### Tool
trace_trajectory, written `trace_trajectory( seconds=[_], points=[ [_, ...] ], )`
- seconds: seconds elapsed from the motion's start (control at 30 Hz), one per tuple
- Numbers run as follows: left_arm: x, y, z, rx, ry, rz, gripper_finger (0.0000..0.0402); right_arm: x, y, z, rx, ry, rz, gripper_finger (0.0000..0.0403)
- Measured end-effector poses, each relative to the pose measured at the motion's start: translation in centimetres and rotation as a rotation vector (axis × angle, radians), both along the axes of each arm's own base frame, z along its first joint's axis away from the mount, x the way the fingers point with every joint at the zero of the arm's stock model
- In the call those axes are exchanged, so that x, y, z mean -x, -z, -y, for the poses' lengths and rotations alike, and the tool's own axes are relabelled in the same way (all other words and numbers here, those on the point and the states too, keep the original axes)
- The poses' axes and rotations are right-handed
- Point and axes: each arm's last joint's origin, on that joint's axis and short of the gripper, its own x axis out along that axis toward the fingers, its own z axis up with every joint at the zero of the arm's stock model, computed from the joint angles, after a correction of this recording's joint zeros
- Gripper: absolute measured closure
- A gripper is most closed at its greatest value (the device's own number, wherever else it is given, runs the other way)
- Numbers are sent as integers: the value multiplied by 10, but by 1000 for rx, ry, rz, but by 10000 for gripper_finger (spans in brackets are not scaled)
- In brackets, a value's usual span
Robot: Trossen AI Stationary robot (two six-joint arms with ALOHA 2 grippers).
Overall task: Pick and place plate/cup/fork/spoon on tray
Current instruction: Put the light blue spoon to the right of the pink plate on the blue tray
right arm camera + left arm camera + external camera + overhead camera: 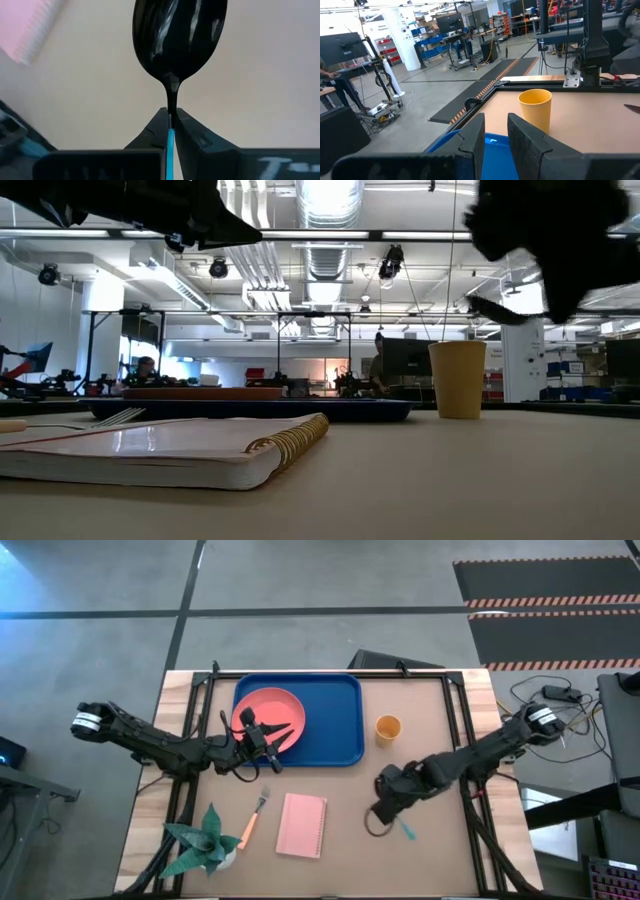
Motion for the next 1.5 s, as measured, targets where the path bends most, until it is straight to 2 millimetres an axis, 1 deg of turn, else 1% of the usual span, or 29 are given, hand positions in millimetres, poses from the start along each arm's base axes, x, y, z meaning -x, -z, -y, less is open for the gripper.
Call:
trace_trajectory(
  seconds=[0.1, 0.23, 0.4, 0.57, 0.73, 0.9, 1.13, 1.3, 1.5],
  points=[
    [0, 0, 0, 0, 0, 0, 336, -27, -12, 11, 1, 39, 25, 392],
    [2, -2, 0, 2, -1, 10, 336, -61, -25, 36, 16, 85, 16, 392],
    [8, -9, -1, 4, 2, 25, 336, -98, -37, 81, 2, 123, -6, 391],
    [14, -12, -2, 0, 3, 15, 336, -122, -36, 135, -44, 195, -18, 391],
    [19, -14, -2, -29, 3, -14, 336, -135, -24, 183, -66, 296, -30, 391],
    [22, -17, -3, -74, 3, -34, 336, -145, -11, 220, -78, 361, -45, 391],
    [22, -17, -3, -147, 2, -74, 336, -152, 13, 263, -61, 385, -78, 391],
    [23, -19, -3, -181, 0, -84, 336, -160, 32, 293, -65, 434, -101, 391],
    [23, -19, -3, -197, 0, -92, 336, -162, 43, 317, -65, 426, -209, 391]
  ],
)
